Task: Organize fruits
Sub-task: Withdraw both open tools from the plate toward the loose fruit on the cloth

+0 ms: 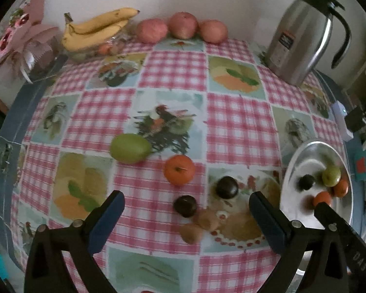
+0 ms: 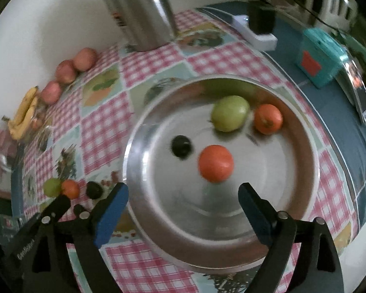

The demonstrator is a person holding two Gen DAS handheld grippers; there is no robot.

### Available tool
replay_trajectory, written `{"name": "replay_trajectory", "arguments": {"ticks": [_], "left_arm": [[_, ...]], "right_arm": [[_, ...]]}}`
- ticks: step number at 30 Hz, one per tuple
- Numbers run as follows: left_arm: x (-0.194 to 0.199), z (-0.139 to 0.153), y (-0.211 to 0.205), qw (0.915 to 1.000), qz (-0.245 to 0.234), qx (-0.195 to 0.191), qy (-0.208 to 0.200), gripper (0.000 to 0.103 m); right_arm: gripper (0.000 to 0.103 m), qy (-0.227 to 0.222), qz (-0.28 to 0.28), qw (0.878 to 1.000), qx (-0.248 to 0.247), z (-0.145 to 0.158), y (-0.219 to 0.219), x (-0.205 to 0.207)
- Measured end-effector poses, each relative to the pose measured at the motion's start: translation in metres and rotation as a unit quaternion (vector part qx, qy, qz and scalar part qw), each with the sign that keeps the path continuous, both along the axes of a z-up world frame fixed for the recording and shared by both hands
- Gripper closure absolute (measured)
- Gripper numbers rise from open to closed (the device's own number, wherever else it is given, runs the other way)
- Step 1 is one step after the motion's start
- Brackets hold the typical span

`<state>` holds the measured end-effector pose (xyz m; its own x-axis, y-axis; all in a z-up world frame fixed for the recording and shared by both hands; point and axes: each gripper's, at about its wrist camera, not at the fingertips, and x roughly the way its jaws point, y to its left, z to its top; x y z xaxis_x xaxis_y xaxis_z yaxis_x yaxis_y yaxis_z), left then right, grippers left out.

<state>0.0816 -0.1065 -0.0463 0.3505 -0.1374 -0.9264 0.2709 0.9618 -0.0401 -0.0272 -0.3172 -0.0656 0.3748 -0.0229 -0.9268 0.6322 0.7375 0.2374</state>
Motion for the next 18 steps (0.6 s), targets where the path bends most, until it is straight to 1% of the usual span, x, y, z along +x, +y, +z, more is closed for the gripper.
{"name": "replay_trajectory", "arguments": {"ticks": [5,9,13,18], "left_arm": [[0.007,0.011,0.024,0.9995,0.023,0.003,-0.021,0.0],[0.008,0.019,0.038,0.9981,0.029,0.029,-0.045,0.0],[0.011,0.024,0.054,0.9969,0.043,0.035,-0.056,0.0],[0.014,0.031,0.075,0.995,0.064,0.038,-0.067,0.0]], "right_arm": [[0.01,-0.023,0.036,0.999,0.003,0.006,0.019,0.01],[0.01,-0.036,0.061,0.997,-0.005,0.011,0.034,0.016],[0.01,-0.051,0.088,0.995,-0.012,0.015,0.05,0.022],[0.01,-0.058,0.12,0.991,-0.019,0.017,0.071,0.031]]}}
